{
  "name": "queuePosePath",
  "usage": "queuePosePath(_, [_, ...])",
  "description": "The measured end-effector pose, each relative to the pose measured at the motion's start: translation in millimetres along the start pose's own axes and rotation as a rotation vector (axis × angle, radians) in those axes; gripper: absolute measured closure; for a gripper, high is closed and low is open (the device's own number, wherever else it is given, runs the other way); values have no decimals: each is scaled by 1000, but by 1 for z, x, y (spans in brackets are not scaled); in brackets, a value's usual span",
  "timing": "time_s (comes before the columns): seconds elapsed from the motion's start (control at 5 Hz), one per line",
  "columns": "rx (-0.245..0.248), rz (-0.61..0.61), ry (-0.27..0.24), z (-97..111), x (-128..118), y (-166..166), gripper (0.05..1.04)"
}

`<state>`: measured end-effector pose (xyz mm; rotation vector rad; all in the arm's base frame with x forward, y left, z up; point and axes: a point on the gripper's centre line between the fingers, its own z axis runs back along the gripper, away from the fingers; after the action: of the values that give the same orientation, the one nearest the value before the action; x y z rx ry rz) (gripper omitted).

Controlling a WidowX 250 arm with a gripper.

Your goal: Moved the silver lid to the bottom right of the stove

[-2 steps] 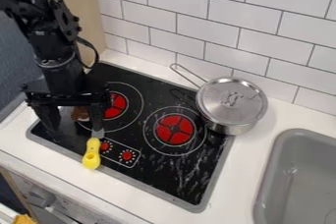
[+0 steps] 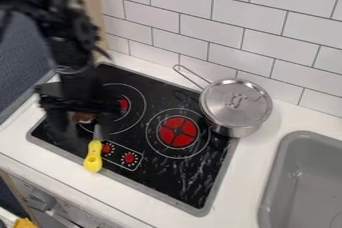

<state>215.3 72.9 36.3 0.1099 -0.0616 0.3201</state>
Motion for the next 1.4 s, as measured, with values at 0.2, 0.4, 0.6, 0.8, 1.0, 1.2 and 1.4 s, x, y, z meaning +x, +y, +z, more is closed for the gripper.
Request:
queuePosePath(0.2, [51, -151, -26, 0, 3, -12, 83])
queuePosePath(0.4, [19, -316, -36, 3, 4, -29, 83])
queuePosePath(0.6, [-22, -446, -64, 10, 8, -55, 83])
queuePosePath(0.8, [-48, -528, -96, 25, 18, -80, 83])
queuePosePath(1.0, [-94, -575, -83, 21, 33, -108, 83])
queuePosePath(1.2, [-106, -625, -60, 22, 54, -134, 83])
queuePosePath(1.4, [-99, -689, -34, 18, 70, -156, 83])
